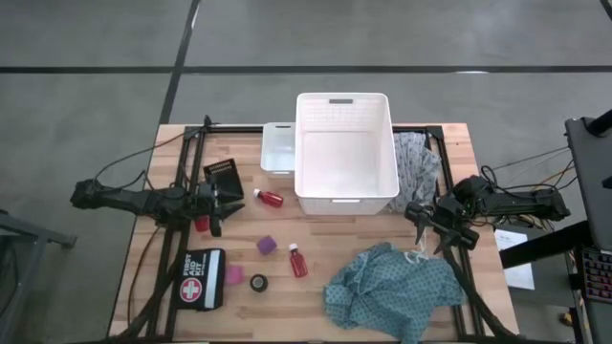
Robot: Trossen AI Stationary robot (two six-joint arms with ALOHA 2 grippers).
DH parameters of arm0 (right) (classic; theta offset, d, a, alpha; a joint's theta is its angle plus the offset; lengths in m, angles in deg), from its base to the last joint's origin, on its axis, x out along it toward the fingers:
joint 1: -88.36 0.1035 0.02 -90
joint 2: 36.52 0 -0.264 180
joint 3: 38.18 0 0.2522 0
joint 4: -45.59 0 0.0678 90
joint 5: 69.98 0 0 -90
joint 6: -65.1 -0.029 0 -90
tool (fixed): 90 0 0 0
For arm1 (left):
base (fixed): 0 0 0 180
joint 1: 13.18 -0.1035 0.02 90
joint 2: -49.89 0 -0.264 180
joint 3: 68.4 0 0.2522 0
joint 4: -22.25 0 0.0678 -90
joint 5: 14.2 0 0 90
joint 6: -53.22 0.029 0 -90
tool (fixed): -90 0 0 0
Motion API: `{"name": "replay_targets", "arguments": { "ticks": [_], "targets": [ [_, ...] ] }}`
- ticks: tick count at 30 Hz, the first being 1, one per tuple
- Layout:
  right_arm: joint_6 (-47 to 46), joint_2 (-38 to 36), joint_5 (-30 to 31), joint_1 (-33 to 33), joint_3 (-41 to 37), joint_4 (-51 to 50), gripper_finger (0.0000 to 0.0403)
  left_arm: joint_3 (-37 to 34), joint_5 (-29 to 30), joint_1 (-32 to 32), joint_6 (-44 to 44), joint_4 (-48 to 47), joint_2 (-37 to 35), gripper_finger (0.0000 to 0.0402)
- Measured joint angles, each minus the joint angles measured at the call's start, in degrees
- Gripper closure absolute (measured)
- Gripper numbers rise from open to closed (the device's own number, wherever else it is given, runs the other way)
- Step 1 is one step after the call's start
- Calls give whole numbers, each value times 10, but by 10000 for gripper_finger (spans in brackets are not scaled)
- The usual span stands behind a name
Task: Pick & Place Medicine items
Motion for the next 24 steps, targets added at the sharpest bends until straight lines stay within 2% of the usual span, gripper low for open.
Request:
{"name": "replay_targets", "arguments": {
  "ticks": [6,11,14,20,24],
  "targets": [
    [0,0,0,0,0,0,179,4,-2,0,-16,-7,0,268],
    [0,0,0,0,0,0,179,78,-9,2,-28,-100,21,268],
    [0,0,0,0,0,0,179,136,-9,2,-31,-153,69,268],
    [0,0,0,0,0,0,179,241,-2,2,-20,-178,211,268],
    [0,0,0,0,0,0,179,322,-3,2,-99,-209,316,268]
  ]
}}
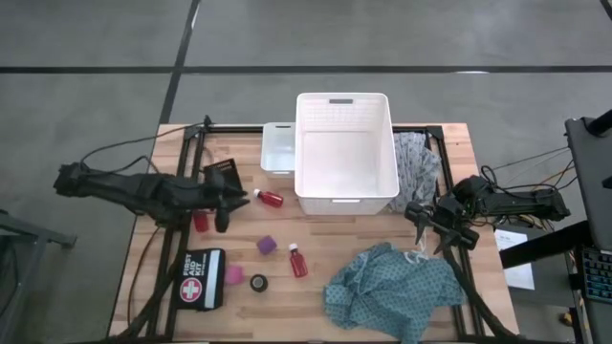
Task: Pick & Place Medicine items
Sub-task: Put the violet bandage into the black bin
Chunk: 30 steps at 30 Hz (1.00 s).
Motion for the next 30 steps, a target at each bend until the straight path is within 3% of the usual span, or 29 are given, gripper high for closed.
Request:
{"name": "replay_targets", "arguments": {
  "ticks": [4,12,16,21,30],
  "targets": [
    [0,0,0,0,0,0,179,90,-3,0,-147,-48,110,268],
    [0,0,0,0,0,0,179,282,-98,0,-301,-293,334,268],
    [0,0,0,0,0,0,179,353,-109,7,-320,-356,413,268],
    [0,0,0,0,0,0,179,387,-108,11,-350,-363,463,268],
    [0,0,0,0,0,0,179,386,-116,12,-398,-325,500,262]
  ]
}}
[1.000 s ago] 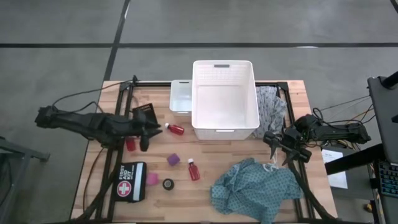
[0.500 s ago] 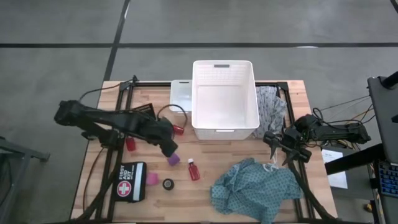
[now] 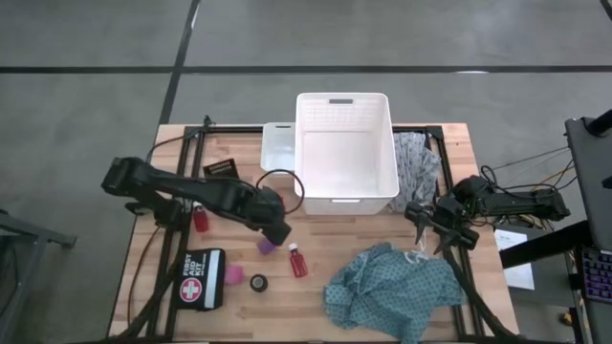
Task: Pick & Place Medicine items
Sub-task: Put the violet bandage into the black bin
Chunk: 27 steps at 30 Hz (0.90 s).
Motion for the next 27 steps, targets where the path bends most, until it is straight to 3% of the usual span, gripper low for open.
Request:
{"name": "replay_targets", "arguments": {
  "ticks": [14,27],
  "targets": [
    [0,0,0,0,0,0,179,-8,-32,4,-18,16,60,126],
    [0,0,0,0,0,0,179,-8,-66,10,63,2,108,96]
  ]
}}
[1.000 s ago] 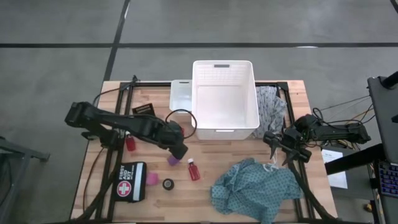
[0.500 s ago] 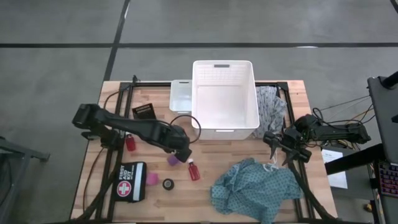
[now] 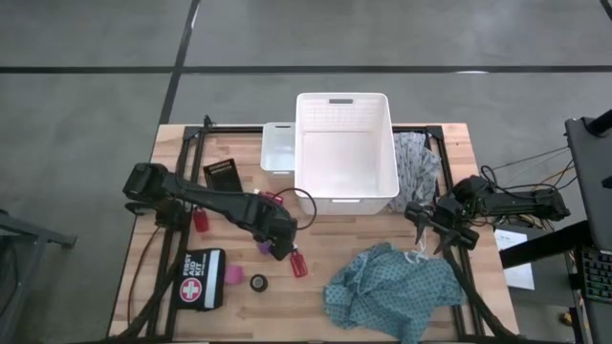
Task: Pick & Place Medicine items
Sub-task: Put the violet bandage into the black bin
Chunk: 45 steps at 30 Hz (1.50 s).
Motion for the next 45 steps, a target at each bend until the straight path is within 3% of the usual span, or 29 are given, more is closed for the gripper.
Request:
{"name": "replay_targets", "arguments": {
  "ticks": [25,45],
  "targets": [
    [0,0,0,0,0,0,179,-144,-53,1,-47,151,0,95],
    [0,0,0,0,0,0,179,-149,-54,1,-46,171,0,175]
  ]
}}
